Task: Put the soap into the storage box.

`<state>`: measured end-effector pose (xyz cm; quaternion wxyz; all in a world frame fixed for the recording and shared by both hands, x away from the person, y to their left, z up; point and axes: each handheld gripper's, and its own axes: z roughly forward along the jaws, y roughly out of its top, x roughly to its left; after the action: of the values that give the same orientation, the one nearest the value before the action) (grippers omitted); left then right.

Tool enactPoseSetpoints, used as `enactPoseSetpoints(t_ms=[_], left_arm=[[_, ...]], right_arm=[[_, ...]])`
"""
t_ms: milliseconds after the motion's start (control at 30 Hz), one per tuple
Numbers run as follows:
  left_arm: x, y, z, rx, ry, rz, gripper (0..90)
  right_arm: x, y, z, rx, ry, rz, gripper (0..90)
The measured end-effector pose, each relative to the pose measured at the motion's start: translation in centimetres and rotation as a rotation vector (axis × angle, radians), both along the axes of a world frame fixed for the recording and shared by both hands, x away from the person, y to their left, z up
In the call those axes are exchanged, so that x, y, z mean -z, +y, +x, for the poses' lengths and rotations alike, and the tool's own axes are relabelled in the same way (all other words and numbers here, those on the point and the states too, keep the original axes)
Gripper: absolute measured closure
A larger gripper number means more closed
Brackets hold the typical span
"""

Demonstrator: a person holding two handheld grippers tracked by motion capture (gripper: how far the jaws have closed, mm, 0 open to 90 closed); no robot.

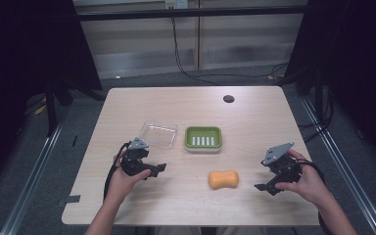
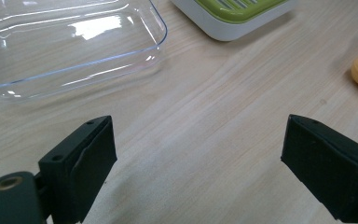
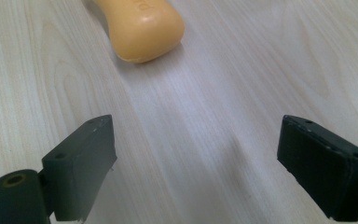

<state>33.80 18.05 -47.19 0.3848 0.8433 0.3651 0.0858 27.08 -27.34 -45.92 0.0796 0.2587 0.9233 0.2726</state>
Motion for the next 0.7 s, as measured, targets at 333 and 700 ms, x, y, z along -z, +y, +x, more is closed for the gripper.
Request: enactPoseSetpoints(t_ms=[333,700], left_arm=[[-0.1,0.1,0.3,-0.010,-0.004,-0.015,9.7],[-0.1,-0.1,0.3,0.000,0.002,-0.017,9.6]], right_arm=[[0.0,1.6,0.2,-0.040,-0.002,-0.027,11.7],[0.5,4.0,1.3,-0.088,0.024,-0.067,12.2]])
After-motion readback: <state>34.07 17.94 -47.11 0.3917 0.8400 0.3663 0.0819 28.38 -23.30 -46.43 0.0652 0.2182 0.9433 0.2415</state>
